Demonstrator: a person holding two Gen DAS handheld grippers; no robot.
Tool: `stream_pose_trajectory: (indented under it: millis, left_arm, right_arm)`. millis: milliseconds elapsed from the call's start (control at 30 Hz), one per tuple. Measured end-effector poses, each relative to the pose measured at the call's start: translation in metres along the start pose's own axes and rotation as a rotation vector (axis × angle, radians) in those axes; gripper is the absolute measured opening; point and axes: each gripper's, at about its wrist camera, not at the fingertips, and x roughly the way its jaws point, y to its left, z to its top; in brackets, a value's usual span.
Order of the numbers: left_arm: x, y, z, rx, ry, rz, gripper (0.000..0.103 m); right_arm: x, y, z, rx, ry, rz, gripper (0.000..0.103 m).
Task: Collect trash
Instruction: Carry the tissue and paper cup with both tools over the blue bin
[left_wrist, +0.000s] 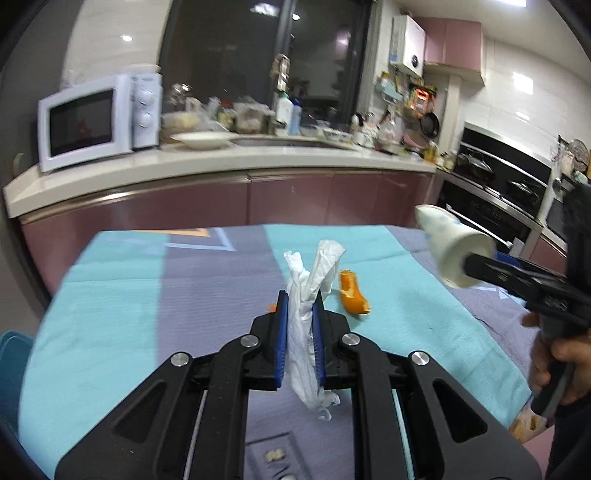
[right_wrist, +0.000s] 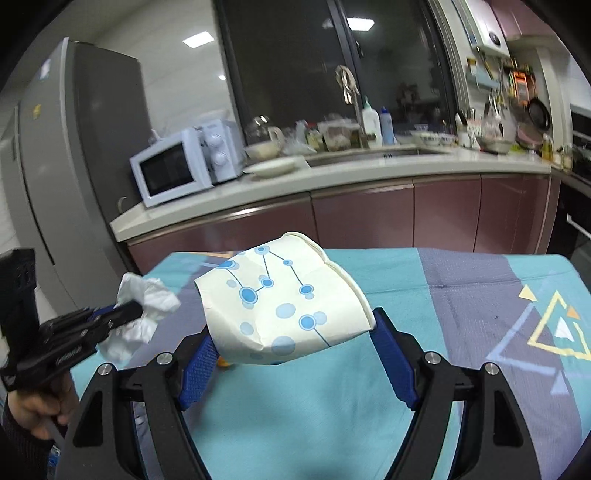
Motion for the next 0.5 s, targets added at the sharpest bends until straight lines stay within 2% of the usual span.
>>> stream_pose_trajectory:
  millis: [233,500]
  left_arm:
    - [-0.075,0.039,-0.018,-0.060,-0.055,0.112,0.012]
    - [-0.160,0.099,-0.048,-0.137,-0.099,0.294,0.013]
  right_arm:
    - [-0.044,0.052,-0.022,-0.057,-0.062,0.020,0.076]
    - [-0.064,0.114,-0.041,-0.123,-0.093,0.096,0.076]
